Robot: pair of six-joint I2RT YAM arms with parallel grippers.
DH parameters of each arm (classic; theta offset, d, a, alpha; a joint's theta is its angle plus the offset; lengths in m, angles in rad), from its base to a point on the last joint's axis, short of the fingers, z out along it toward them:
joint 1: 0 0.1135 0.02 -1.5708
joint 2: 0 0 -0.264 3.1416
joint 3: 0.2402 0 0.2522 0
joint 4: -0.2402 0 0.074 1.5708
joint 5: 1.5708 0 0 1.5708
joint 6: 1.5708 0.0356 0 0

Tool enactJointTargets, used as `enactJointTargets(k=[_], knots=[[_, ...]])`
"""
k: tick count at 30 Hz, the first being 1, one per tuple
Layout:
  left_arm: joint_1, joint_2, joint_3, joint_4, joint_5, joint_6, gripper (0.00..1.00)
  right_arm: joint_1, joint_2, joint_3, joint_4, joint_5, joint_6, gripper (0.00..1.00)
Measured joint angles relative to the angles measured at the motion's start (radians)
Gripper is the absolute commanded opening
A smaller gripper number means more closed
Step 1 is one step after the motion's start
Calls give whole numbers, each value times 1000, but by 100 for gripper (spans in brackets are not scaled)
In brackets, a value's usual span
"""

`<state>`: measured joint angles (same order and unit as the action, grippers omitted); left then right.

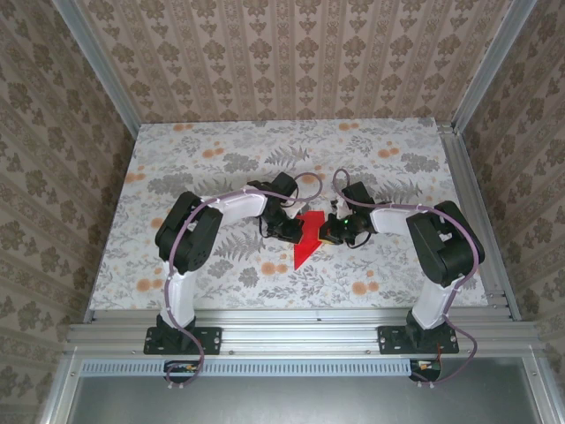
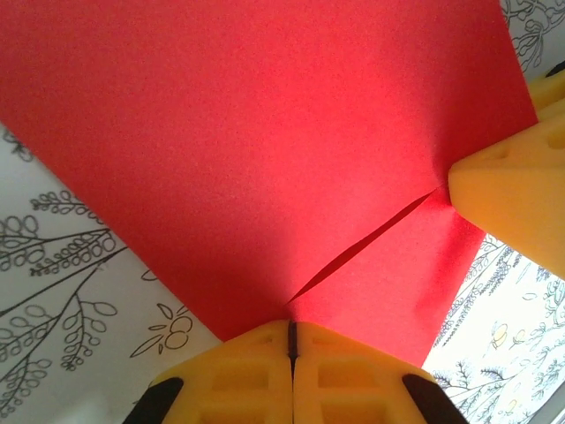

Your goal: Fold a paper plane with a square sheet of paper (pick it up from the middle)

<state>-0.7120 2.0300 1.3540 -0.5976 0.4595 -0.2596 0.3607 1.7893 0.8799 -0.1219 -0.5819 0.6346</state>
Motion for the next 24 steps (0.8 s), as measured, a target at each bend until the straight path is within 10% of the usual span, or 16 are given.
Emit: enactJointTargets(k=[24], knots=[[12, 2, -10, 13, 10, 19, 1, 37, 0, 51, 21, -60, 58, 4]])
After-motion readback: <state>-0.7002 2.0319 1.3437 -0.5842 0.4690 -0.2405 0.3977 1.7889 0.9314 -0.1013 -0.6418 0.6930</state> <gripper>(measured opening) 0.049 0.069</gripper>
